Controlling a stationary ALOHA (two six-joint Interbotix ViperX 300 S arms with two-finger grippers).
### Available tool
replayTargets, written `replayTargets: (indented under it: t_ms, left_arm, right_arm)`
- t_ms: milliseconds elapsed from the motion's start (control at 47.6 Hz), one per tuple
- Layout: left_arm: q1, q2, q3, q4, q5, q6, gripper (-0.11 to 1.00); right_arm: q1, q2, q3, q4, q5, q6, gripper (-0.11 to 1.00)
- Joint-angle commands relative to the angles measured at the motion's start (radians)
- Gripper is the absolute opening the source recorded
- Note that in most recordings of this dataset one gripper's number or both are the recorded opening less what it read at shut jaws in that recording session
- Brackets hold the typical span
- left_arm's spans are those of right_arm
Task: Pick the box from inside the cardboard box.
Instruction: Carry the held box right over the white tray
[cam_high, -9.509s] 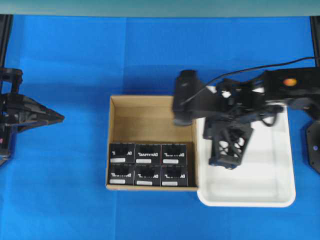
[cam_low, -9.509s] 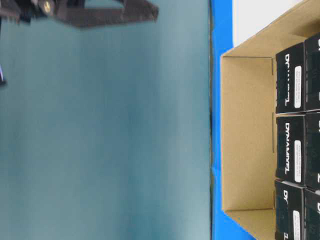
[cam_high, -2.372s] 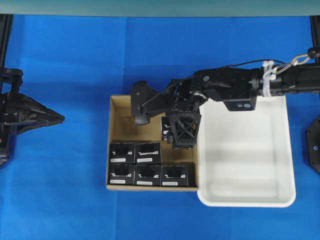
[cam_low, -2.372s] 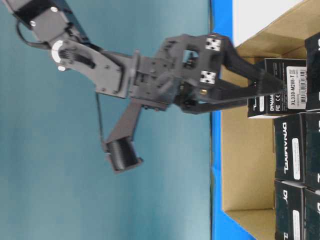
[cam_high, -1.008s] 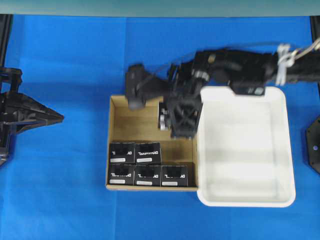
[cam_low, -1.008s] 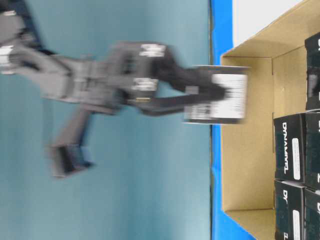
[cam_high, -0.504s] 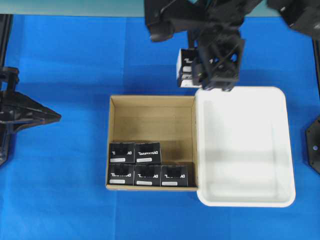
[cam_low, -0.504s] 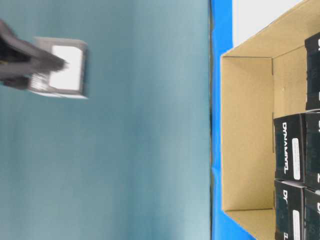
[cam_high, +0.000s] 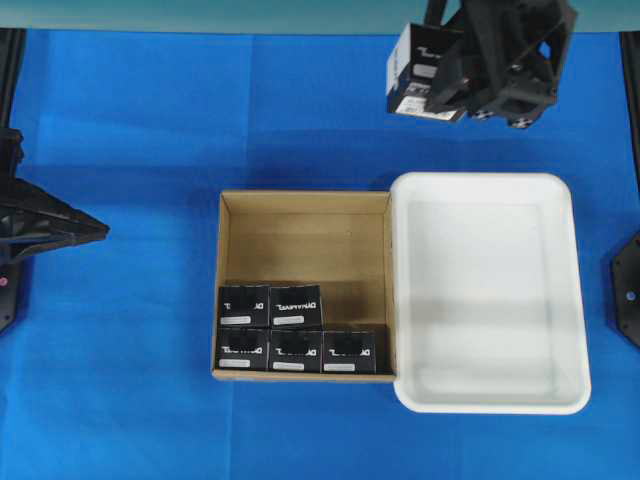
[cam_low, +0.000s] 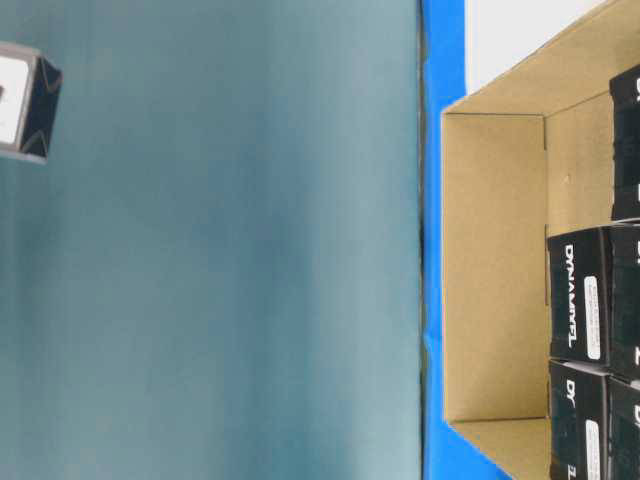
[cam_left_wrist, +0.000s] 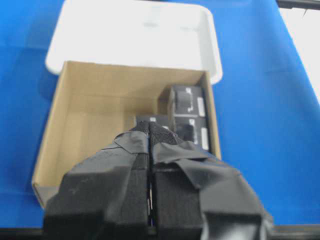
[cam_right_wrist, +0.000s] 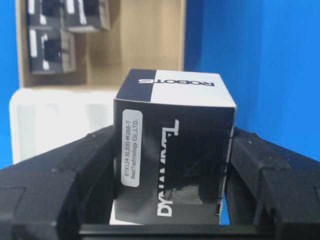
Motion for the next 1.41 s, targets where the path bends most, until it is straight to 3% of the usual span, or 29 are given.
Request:
replayTargets:
  t_ms: [0, 231, 525, 777, 1092, 1385]
  left_arm:
    - [0.000, 0.008, -0.028, 0.003, -0.003, -0.002, -0.05]
    - [0.000, 0.011, -0.028, 0.002, -0.003, -0.003, -0.05]
    - [0.006, 0.012, -0.026, 0.003, -0.003, -0.003, -0.05]
    - [0.006, 0.012, -0.026, 0.003, -0.008, -0.005, -0.05]
    - [0.009, 0.017, -0.026, 0.002, -0.012, -0.005, -0.05]
    - [0.009, 0.018, -0.026, 0.003, -0.026, -0.005, -0.05]
  right_arm:
    - [-0.012, -0.031, 0.044, 0.000, -0.005, -0.003, 0.62]
    - [-0.037, -0.080, 0.285, 0.000, -0.038, -0.017, 0.62]
    - [-0.038, -0.170, 0.601, 0.000, -0.279, -0.123, 0.62]
    - [-0.026, -0.172, 0.831, 0.000, -0.474, -0.144, 0.62]
    - [0.014, -0.130, 0.980, 0.000, -0.699, -0.160, 0.62]
    - [0.028, -0.048, 0.979, 0.000, -0.816, -0.170, 0.62]
